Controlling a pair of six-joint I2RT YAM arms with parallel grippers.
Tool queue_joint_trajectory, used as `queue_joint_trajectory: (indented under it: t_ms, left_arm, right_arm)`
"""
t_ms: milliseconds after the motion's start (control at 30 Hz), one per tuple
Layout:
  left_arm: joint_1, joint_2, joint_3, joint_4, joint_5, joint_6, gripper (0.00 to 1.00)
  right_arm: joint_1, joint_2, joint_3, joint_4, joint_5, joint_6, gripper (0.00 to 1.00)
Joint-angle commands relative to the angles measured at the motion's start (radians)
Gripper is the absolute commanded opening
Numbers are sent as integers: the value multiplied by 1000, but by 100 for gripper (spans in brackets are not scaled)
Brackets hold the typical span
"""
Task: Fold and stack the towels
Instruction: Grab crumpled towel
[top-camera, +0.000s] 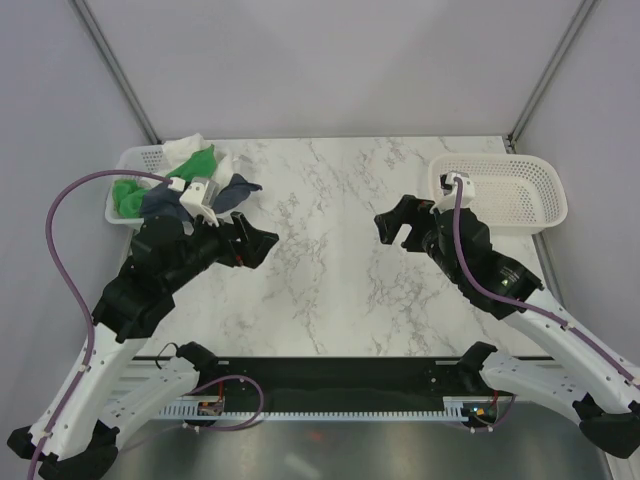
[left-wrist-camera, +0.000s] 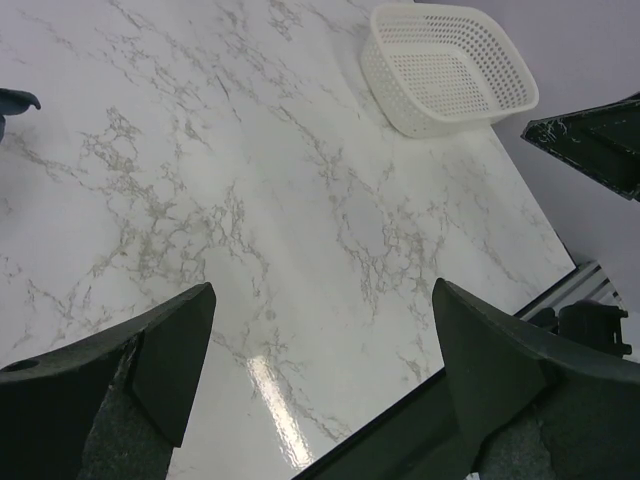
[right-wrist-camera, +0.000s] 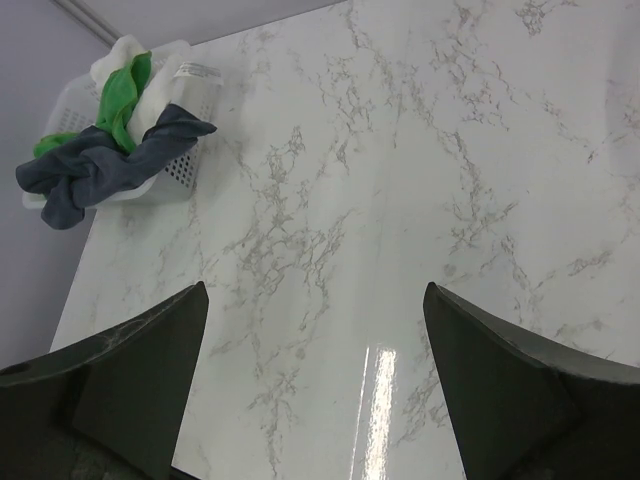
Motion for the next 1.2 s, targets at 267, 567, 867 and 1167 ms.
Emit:
queue_joint_trajectory:
  t_ms: [267,567,867,1167]
  left_arm:
    - [3,115,6,60,-288,82,98]
    - [279,637,291,46,-580,219,85]
    - [461,989,371,167,-442,263,76]
    - [517,1112,480,198,-332,334,69]
  right_arm:
    - [1,-25,14,6,24,10,98]
    - [1,-63,-29,32,-17,-39,98]
    - [3,-100,-75,81,-84,-36,98]
    - [1,-80,-106,90,-80,-77,98]
